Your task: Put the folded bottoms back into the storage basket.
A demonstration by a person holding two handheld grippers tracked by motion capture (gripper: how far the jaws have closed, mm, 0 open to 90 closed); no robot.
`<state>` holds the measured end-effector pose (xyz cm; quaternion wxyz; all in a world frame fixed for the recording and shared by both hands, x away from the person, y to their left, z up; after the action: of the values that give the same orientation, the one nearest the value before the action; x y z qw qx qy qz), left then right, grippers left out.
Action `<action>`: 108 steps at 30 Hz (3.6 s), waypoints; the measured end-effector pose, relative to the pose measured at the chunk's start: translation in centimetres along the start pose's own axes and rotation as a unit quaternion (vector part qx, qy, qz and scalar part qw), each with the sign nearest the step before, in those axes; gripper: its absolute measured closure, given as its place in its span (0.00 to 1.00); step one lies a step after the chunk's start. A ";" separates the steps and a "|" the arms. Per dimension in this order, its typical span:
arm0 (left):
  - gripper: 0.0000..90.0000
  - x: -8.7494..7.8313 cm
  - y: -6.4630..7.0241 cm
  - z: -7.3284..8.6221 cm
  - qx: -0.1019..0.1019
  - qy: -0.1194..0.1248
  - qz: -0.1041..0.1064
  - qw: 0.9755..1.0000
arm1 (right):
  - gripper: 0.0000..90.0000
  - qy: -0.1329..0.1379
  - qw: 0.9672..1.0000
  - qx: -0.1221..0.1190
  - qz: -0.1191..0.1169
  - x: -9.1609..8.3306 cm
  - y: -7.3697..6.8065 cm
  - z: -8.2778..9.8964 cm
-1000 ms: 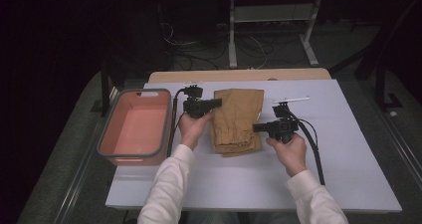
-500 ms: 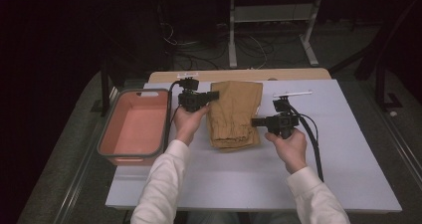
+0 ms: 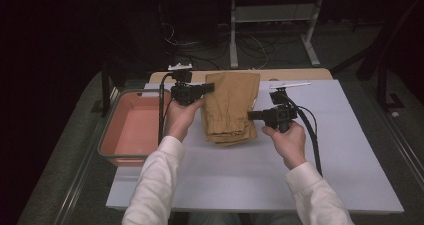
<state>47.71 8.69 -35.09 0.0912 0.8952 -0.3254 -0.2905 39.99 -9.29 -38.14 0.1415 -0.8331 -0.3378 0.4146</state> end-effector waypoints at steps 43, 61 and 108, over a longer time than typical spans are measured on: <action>0.95 -8.9 -4.4 -3.8 0.011 0.035 -0.044 0.998 | 0.94 -0.004 0.998 -0.055 -0.032 4.3 -8.0 -3.7; 0.95 -12.8 -6.6 -5.4 0.010 0.053 -0.065 0.996 | 0.94 0.006 0.996 -0.070 -0.052 6.0 -11.6 -5.5; 0.95 -19.0 -13.2 -4.8 0.002 0.067 -0.122 0.990 | 0.94 0.006 0.991 -0.089 -0.098 13.5 -17.6 -6.0</action>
<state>45.76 30.81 -27.06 0.0747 0.9460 -0.2076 -0.2376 42.62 13.05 -33.35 0.1088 -0.8077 -0.4523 0.3622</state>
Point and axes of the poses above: each handheld gripper's, and its own axes: x roughly forward along the jaws, z roughly out of its underside, y roughly to its right, the point moved 8 cm from there along x, roughly forward along the jaws, and after that the axes turned 3 degrees about -z, right-handed, at the moved point
